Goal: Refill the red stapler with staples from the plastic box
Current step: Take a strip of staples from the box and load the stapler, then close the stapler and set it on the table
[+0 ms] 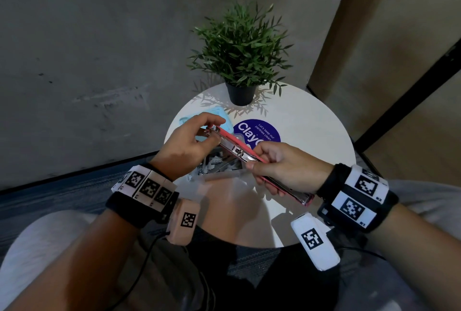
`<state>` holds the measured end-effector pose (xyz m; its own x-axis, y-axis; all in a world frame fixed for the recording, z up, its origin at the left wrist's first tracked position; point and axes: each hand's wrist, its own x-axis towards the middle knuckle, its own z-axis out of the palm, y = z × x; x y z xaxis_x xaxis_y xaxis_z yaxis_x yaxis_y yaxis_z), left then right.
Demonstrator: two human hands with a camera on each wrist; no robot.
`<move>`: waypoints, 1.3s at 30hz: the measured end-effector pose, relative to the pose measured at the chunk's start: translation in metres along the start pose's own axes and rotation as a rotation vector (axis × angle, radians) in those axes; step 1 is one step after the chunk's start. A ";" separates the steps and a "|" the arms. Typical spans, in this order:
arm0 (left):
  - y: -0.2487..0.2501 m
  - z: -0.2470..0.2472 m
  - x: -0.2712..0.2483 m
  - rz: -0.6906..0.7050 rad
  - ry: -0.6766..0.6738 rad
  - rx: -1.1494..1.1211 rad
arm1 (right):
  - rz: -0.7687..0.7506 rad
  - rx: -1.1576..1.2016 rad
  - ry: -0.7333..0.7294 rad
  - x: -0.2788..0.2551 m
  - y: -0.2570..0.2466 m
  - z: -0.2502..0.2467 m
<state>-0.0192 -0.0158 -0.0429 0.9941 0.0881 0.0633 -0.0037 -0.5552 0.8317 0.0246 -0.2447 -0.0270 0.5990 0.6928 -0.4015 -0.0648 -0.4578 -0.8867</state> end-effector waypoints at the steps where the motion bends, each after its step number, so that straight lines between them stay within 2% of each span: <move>1: 0.001 -0.001 0.000 -0.011 -0.001 -0.011 | 0.002 -0.006 -0.001 0.000 0.000 -0.001; 5: 0.007 -0.006 0.001 -0.043 0.020 -0.120 | -0.009 -0.011 -0.016 0.000 -0.001 -0.004; 8: 0.011 -0.013 -0.002 0.006 -0.084 -0.129 | -0.009 0.011 -0.040 0.000 -0.002 -0.007; 11: 0.011 -0.016 -0.003 0.040 -0.172 -0.027 | 0.003 0.040 -0.068 -0.002 -0.003 -0.013; 13: 0.009 -0.015 -0.002 0.080 -0.139 0.069 | 0.019 0.058 -0.089 -0.003 -0.004 -0.015; 16: 0.011 -0.015 -0.002 0.091 -0.107 0.084 | 0.035 0.080 -0.104 -0.004 -0.005 -0.018; 23: 0.013 -0.013 -0.002 -0.026 -0.032 -0.044 | 0.014 0.417 -0.084 -0.011 -0.014 -0.043; 29: 0.012 -0.002 0.001 -0.155 -0.005 -0.249 | -0.139 0.572 -0.035 -0.014 -0.016 -0.047; 32: 0.013 0.002 0.001 -0.195 -0.013 -0.355 | -0.245 0.361 0.080 -0.012 -0.018 -0.043; 35: 0.019 0.009 -0.003 -0.196 -0.069 -0.436 | -0.383 -0.222 0.315 -0.013 -0.014 -0.036; 37: 0.023 0.015 -0.007 -0.203 -0.137 -0.505 | -0.399 -0.553 0.423 -0.012 -0.010 -0.034; 39: 0.027 0.021 -0.010 -0.206 -0.201 -0.603 | -0.382 -0.626 0.465 -0.012 -0.009 -0.032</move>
<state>-0.0267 -0.0483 -0.0328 0.9816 -0.0456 -0.1856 0.1868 0.0213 0.9822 0.0437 -0.2672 -0.0069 0.7645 0.6261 0.1531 0.5762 -0.5574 -0.5977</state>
